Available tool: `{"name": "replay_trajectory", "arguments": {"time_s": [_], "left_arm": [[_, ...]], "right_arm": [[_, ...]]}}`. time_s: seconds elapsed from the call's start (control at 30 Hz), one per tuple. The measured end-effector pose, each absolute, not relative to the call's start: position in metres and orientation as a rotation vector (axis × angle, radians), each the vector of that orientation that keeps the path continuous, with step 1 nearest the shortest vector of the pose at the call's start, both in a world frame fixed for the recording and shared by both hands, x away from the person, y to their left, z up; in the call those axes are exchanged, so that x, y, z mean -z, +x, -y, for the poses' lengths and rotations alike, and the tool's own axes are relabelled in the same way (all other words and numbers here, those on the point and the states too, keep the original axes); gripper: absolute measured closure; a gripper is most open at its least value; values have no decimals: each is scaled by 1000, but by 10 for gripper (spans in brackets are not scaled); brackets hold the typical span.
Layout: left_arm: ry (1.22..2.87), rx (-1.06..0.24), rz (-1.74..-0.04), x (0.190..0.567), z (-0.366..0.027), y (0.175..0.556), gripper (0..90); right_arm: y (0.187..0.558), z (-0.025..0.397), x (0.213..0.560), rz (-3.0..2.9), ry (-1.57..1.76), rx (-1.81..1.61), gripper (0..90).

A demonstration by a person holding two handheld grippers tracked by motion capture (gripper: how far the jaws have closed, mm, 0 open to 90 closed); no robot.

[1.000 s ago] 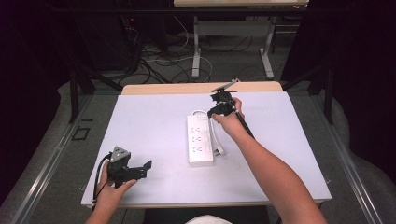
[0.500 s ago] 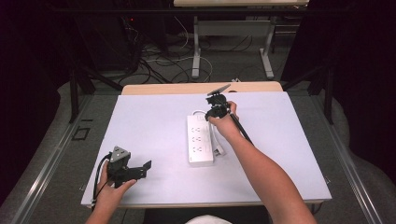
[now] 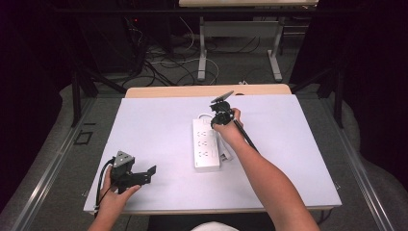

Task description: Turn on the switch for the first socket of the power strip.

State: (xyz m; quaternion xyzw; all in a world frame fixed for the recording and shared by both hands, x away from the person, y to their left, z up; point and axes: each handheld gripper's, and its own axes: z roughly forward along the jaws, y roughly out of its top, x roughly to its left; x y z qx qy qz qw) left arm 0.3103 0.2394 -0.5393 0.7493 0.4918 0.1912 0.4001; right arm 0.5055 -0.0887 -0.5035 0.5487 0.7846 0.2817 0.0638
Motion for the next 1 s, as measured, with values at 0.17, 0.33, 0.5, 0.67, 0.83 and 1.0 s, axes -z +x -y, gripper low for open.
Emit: {"name": "replay_trajectory", "arguments": {"time_s": [0.17, 0.33, 0.5, 0.67, 0.83, 1.0], "left_arm": [[1896, -480, -1244, 539, -239, 310, 73], [1893, -478, -1246, 540, -239, 311, 73], [1894, -478, -1246, 540, -239, 310, 73], [1895, -476, -1247, 540, -239, 311, 74], [1894, -477, -1247, 540, -239, 310, 74], [1896, -480, -1245, 540, -239, 311, 74]], "right_arm": [[507, 87, 509, -2388, 1679, -822, 900], [507, 85, 513, -2383, 1672, -846, 900], [508, 83, 514, -2390, 1714, -811, 900], [508, 83, 515, -2392, 1688, -834, 900], [508, 83, 515, -2384, 1713, -824, 900], [508, 82, 515, -2382, 1718, -804, 900]]}}
